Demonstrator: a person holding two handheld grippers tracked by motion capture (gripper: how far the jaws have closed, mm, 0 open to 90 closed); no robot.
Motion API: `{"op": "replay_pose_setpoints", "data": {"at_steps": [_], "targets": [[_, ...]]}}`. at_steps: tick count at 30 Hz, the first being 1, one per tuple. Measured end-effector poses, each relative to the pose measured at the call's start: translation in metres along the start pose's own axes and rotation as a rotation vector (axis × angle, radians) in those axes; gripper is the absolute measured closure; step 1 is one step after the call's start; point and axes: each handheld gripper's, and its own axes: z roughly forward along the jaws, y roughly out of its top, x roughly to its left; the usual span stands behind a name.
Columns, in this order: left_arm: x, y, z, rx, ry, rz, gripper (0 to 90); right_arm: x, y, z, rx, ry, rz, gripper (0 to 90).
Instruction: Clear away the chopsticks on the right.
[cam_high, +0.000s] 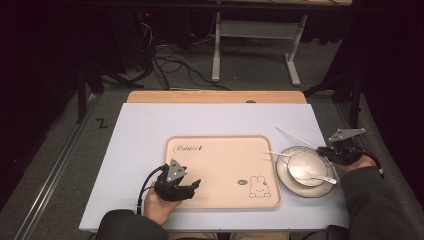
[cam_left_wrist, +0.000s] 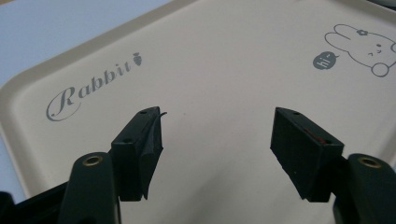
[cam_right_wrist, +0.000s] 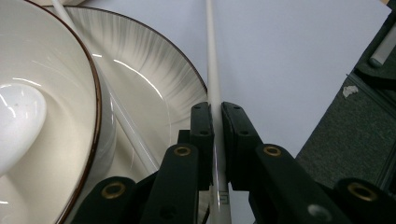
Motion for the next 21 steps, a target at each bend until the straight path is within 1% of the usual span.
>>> {"op": "replay_pose_setpoints", "data": {"at_steps": [3,11,15,17,21], "targets": [[0.0,0.0,-0.001,-0.001,-0.001,0.0,34.6,0.001,0.001,-0.004,-0.014,-0.007,0.016,84.7],[0.002,0.001,-0.001,-0.003,-0.025,-0.017,34.8,0.008,0.007,-0.017,-0.029,-0.025,0.021,84.8],[0.002,0.001,-0.003,-0.009,-0.027,-0.022,34.9,0.013,0.01,-0.026,-0.037,-0.038,0.03,84.8],[0.002,0.001,-0.003,-0.01,-0.03,-0.023,35.0,0.017,0.011,-0.031,-0.044,-0.035,0.032,84.8],[0.002,0.002,-0.004,-0.008,-0.023,-0.018,35.8,0.023,0.012,-0.041,-0.065,-0.045,0.035,84.7]]}}
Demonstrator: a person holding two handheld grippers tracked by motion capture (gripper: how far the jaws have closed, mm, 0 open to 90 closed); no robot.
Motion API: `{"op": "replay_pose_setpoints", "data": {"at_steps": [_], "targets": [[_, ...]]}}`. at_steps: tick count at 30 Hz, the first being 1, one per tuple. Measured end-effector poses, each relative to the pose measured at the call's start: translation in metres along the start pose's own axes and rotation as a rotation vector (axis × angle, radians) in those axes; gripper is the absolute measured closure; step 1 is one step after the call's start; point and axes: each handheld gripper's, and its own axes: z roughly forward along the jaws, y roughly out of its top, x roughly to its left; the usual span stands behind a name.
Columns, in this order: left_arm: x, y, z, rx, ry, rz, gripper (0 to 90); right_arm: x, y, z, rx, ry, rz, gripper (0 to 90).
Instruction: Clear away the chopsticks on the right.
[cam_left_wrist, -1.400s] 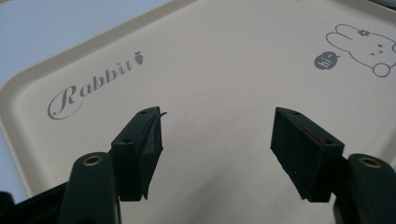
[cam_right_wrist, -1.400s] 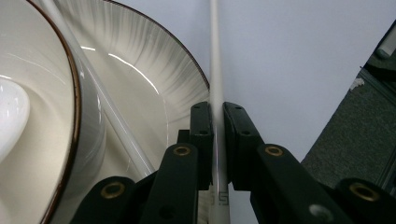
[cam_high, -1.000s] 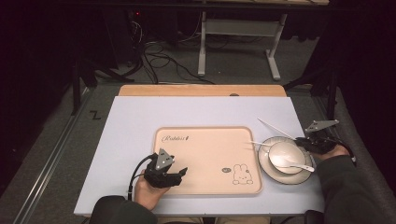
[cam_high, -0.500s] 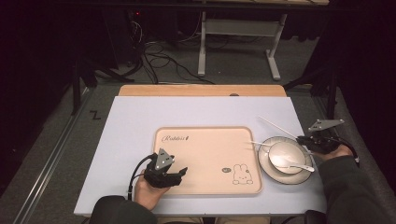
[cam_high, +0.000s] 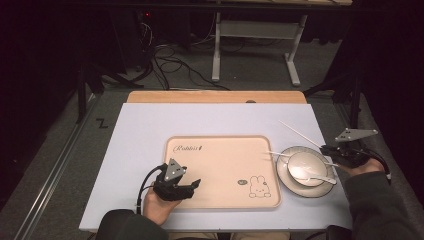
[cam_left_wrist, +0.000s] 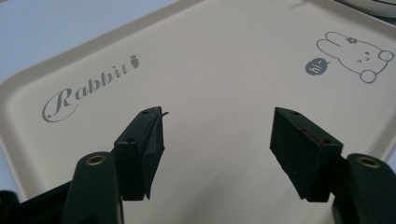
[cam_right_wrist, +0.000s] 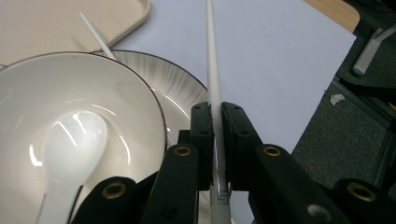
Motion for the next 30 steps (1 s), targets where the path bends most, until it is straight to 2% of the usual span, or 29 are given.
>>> {"op": "replay_pose_setpoints", "data": {"at_steps": [9,13,19,25,30], "targets": [[-0.001,0.001,0.001,-0.008,-0.003,-0.001,37.7,0.021,0.002,-0.025,-0.046,-0.003,0.02,84.7],[0.0,0.002,0.0,-0.016,-0.008,0.002,37.2,0.031,0.003,-0.033,-0.046,0.008,0.029,84.7],[0.001,0.002,-0.001,-0.014,-0.005,0.008,36.6,0.048,0.002,-0.04,-0.04,0.03,0.043,84.7],[0.001,0.002,-0.002,-0.018,0.001,0.016,36.5,0.067,0.003,-0.045,-0.067,0.049,0.039,84.7],[-0.001,0.002,-0.001,-0.011,0.006,0.026,36.5,0.08,0.004,-0.046,-0.068,0.06,0.036,84.7]]}}
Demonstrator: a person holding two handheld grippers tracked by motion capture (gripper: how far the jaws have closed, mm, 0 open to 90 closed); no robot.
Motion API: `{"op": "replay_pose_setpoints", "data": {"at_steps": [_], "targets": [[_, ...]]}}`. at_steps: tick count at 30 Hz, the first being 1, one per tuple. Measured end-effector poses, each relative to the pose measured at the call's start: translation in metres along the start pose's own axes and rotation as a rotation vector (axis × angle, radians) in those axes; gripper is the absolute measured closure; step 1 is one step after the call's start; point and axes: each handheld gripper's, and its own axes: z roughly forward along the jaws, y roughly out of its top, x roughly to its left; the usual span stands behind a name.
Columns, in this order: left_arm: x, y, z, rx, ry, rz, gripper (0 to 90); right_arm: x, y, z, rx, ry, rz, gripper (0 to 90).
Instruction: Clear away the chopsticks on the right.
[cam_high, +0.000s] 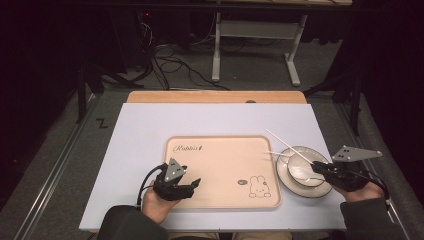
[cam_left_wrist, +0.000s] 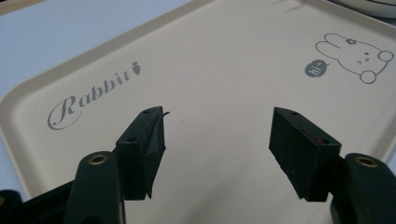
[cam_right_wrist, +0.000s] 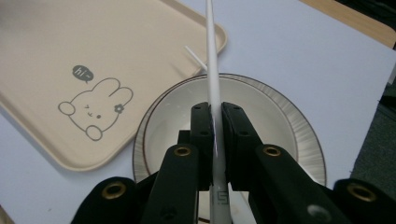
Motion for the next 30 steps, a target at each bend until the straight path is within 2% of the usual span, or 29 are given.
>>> {"op": "replay_pose_setpoints", "data": {"at_steps": [3,19,21,25,30], "targets": [[0.0,0.0,0.0,0.002,0.003,0.001,36.5,0.008,-0.001,0.001,0.011,0.005,0.001,84.7],[-0.001,0.0,-0.001,-0.003,0.012,0.008,36.4,0.04,-0.009,-0.002,-0.009,0.022,0.017,84.7],[-0.001,0.0,-0.002,-0.004,0.012,0.009,36.4,0.044,-0.008,0.0,-0.018,0.043,0.029,84.6],[-0.002,0.0,-0.002,-0.004,0.014,0.01,36.4,0.053,-0.006,0.006,-0.007,0.055,0.027,84.6],[-0.002,0.0,-0.002,-0.005,0.014,0.01,36.4,0.064,-0.002,0.015,0.015,0.048,0.007,84.6]]}}
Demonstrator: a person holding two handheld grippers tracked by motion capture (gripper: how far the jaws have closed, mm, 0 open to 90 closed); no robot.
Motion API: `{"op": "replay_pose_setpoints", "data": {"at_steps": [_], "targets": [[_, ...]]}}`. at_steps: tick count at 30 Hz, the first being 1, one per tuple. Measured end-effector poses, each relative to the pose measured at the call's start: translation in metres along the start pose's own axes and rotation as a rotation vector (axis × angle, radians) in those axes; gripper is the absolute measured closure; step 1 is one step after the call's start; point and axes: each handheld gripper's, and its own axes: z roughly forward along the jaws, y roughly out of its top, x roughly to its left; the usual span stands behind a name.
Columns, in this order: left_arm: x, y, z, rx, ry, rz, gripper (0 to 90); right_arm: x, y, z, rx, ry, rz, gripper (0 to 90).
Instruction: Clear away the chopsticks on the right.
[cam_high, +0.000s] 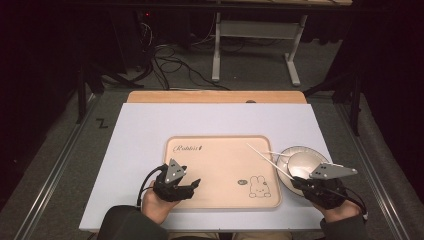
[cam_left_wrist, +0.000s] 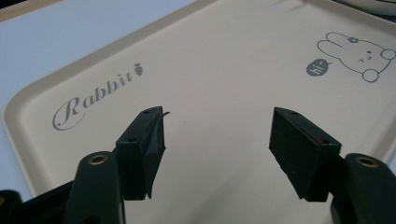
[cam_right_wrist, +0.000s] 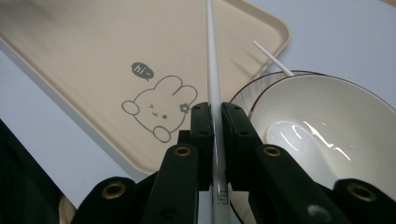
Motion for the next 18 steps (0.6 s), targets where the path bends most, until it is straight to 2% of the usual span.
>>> {"op": "replay_pose_setpoints", "data": {"at_steps": [3,9,18], "targets": [[0.0,0.0,0.0,-0.002,0.001,0.0,36.4,0.005,0.002,0.007,0.019,-0.019,-0.01,84.6],[-0.001,0.0,0.0,-0.003,0.001,0.0,36.4,0.011,0.007,0.022,0.054,-0.049,0.017,84.6],[-0.001,0.0,-0.001,-0.007,-0.001,0.001,36.3,0.015,0.012,0.041,0.079,-0.057,0.035,84.5]]}}
